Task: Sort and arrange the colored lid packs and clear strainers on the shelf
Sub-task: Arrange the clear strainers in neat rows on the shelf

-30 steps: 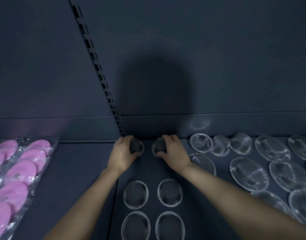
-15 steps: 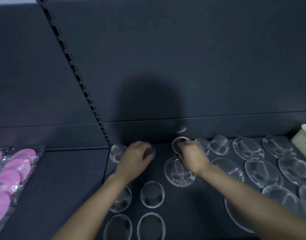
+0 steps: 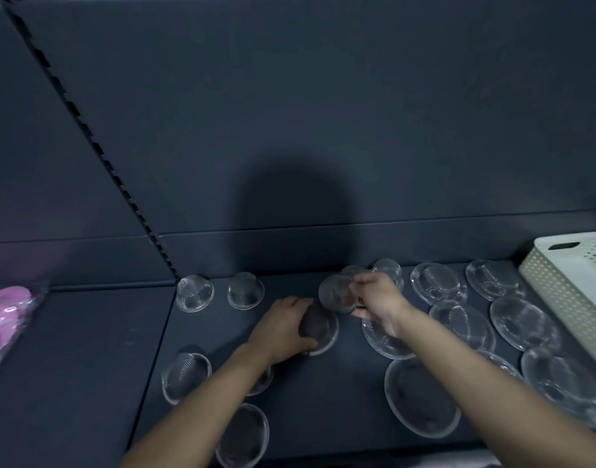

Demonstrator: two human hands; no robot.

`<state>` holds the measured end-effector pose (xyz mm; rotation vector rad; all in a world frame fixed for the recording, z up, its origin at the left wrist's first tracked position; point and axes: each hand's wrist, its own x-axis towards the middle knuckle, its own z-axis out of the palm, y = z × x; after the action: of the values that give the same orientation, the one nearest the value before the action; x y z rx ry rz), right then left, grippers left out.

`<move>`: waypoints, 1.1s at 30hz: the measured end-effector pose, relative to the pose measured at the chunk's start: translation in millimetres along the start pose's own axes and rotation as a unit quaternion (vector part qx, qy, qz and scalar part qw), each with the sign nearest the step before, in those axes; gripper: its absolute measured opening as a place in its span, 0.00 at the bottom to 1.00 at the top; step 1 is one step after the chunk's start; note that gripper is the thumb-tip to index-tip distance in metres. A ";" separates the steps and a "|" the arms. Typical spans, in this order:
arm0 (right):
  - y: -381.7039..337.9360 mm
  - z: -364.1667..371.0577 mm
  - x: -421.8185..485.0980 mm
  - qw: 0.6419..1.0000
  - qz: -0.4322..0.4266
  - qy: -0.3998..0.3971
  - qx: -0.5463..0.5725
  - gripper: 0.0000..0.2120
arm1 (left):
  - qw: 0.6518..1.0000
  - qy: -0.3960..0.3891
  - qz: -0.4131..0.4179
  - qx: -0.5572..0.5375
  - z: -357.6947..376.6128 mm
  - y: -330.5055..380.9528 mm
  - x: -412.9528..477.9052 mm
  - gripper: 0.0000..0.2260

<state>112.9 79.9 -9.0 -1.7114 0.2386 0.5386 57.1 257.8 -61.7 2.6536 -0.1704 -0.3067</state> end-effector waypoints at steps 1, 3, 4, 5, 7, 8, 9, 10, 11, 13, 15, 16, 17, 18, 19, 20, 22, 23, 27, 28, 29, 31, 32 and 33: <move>1.5 -3.4 -0.6 0.999 0.033 -0.013 0.026 0.12 | 1.000 0.019 -0.001 -0.008 -0.2 1.0 -0.4 0.35; 4.6 -8.4 -0.9 0.997 0.062 -0.018 0.045 0.12 | 0.998 0.062 -0.002 -0.020 -3.9 1.8 -1.7 0.32; 6.2 -10.2 0.4 0.996 0.068 -0.015 0.055 0.12 | 0.997 0.080 -0.005 -0.020 -7.0 0.8 -2.4 0.32; 7.6 -11.6 1.6 0.995 0.075 -0.013 0.065 0.12 | 0.995 0.094 -0.011 -0.020 -11.2 -0.8 -3.1 0.31; 10.0 -12.9 4.5 0.991 0.093 -0.018 0.091 0.11 | 0.992 0.119 -0.026 -0.013 -21.7 -5.1 -4.4 0.30; 10.2 -12.4 4.3 0.990 0.100 -0.025 0.097 0.11 | 0.990 0.134 -0.036 -0.012 -27.1 -7.3 -5.4 0.30; 11.2 -10.9 4.9 0.990 0.103 -0.029 0.092 0.10 | 0.987 0.151 -0.049 -0.016 -32.4 -8.9 -7.3 0.30; 11.7 -8.2 3.7 0.991 0.103 -0.030 0.078 0.10 | 0.984 0.168 -0.064 -0.023 -37.3 -10.0 -9.5 0.31; 12.8 -5.0 1.8 0.993 0.101 -0.033 0.058 0.10 | 0.980 0.183 -0.075 -0.030 -41.4 -10.7 -12.0 0.31; 17.7 4.1 -0.1 0.995 0.091 -0.036 0.014 0.10 | 0.975 0.203 -0.084 -0.040 -46.5 -12.2 -16.7 0.31; 26.0 11.0 4.2 0.994 0.016 -0.011 -0.104 0.09 | 0.972 0.213 -0.089 -0.048 -49.3 -13.1 -22.3 0.30; 29.5 12.4 7.4 0.978 -0.042 0.010 -0.206 0.08 | 0.970 0.218 -0.096 -0.054 -50.7 -13.3 -25.5 0.30; 31.1 13.1 7.7 0.948 -0.092 0.029 -0.302 0.07 | 0.967 0.224 -0.103 -0.062 -52.2 -14.0 -28.7 0.30; 31.9 13.6 6.5 0.920 -0.141 0.040 -0.364 0.05 | 0.963 0.235 -0.111 -0.072 -54.0 -15.2 -31.7 0.29; 31.6 14.2 4.0 0.898 -0.177 0.038 -0.401 0.09 | 0.958 0.247 -0.118 -0.085 -55.9 -16.6 -35.2 0.29; 31.6 14.9 2.1 0.885 -0.193 0.019 -0.424 0.16 | 0.953 0.259 -0.124 -0.099 -57.8 -18.6 -38.5 0.29; 30.2 19.4 -2.2 0.862 -0.190 -0.031 -0.468 0.28 | 0.944 0.277 -0.132 -0.122 -60.7 -25.2 -44.1 0.28; 30.5 23.1 -3.0 0.849 -0.183 -0.049 -0.494 0.31 | 0.941 0.281 -0.136 -0.129 -61.5 -28.5 -46.5 0.28; 29.8 40.0 5.9 0.845 -0.175 -0.040 -0.504 0.30 | 0.932 0.294 -0.155 -0.143 -61.5 -37.3 -54.5 0.29; 28.0 44.0 9.6 0.846 -0.184 -0.034 -0.500 0.29 | 0.929 0.299 -0.160 -0.145 -61.4 -40.0 -56.3 0.29; 26.0 47.9 13.3 0.846 -0.188 -0.030 -0.498 0.29 | 0.927 0.303 -0.165 -0.149 -61.4 -42.7 -57.8 0.29; 22.4 55.6 20.3 0.848 -0.190 -0.025 -0.494 0.30 | 0.922 0.311 -0.171 -0.158 -61.5 -48.4 -59.4 0.29; 20.6 59.0 22.9 0.848 -0.190 -0.024 -0.494 0.31 | 0.920 0.313 -0.173 -0.161 -61.5 -50.9 -59.6 0.29; 19.0 62.3 25.5 0.848 -0.190 -0.022 -0.495 0.30 | 0.919 0.314 -0.175 -0.161 -61.3 -53.1 -59.5 0.29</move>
<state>113.0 139.5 -45.6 -2.6530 -0.5113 0.4147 18.1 341.4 -21.7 2.3003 0.5193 0.3867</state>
